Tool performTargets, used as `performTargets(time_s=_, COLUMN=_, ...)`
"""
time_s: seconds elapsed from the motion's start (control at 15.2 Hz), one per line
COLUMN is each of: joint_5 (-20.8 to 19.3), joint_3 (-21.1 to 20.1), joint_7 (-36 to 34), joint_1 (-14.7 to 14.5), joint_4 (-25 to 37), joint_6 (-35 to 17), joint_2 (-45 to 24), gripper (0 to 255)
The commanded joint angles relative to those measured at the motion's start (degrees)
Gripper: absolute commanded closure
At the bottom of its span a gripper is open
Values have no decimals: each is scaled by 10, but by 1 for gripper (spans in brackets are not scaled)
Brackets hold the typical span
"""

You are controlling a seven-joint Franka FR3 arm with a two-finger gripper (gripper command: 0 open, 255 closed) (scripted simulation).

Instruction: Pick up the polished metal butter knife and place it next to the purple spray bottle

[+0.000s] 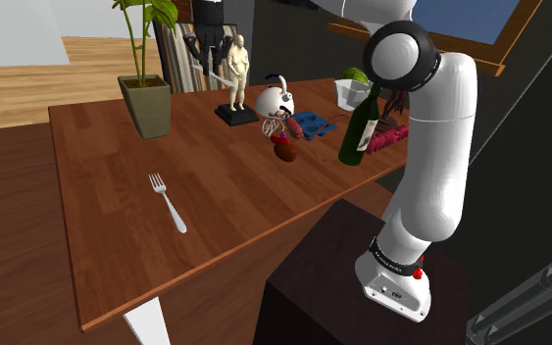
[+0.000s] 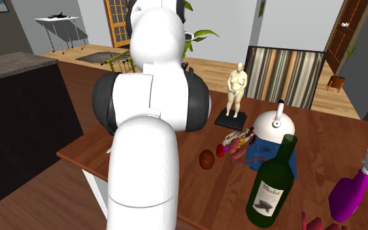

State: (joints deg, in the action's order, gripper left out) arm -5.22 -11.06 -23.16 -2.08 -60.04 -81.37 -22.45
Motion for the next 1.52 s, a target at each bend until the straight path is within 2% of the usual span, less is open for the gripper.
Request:
performTargets(time_s=0.0, joint_5=-2, joint_3=0, joint_7=0, joint_1=-3, joint_4=32, joint_6=22, joint_2=-10, gripper=255)
performTargets(time_s=0.33, joint_5=-11, joint_3=1, joint_7=1, joint_1=-16, joint_4=145, joint_6=90, joint_2=-56, gripper=255)
performTargets(time_s=0.46, joint_5=1, joint_3=3, joint_7=20, joint_1=14, joint_4=45, joint_6=52, joint_2=8, gripper=255)
performTargets(time_s=0.73, joint_5=20, joint_3=15, joint_7=66, joint_1=59, joint_4=-81, joint_6=10, joint_2=94, gripper=255)
performTargets(time_s=1.06, joint_5=34, joint_3=41, joint_7=129, joint_1=102, joint_4=-184, joint_6=-19, joint_2=171, gripper=255)
performTargets(time_s=1.45, joint_5=41, joint_3=79, joint_7=209, joint_1=144, joint_4=-265, joint_6=-37, joint_2=236, gripper=255)
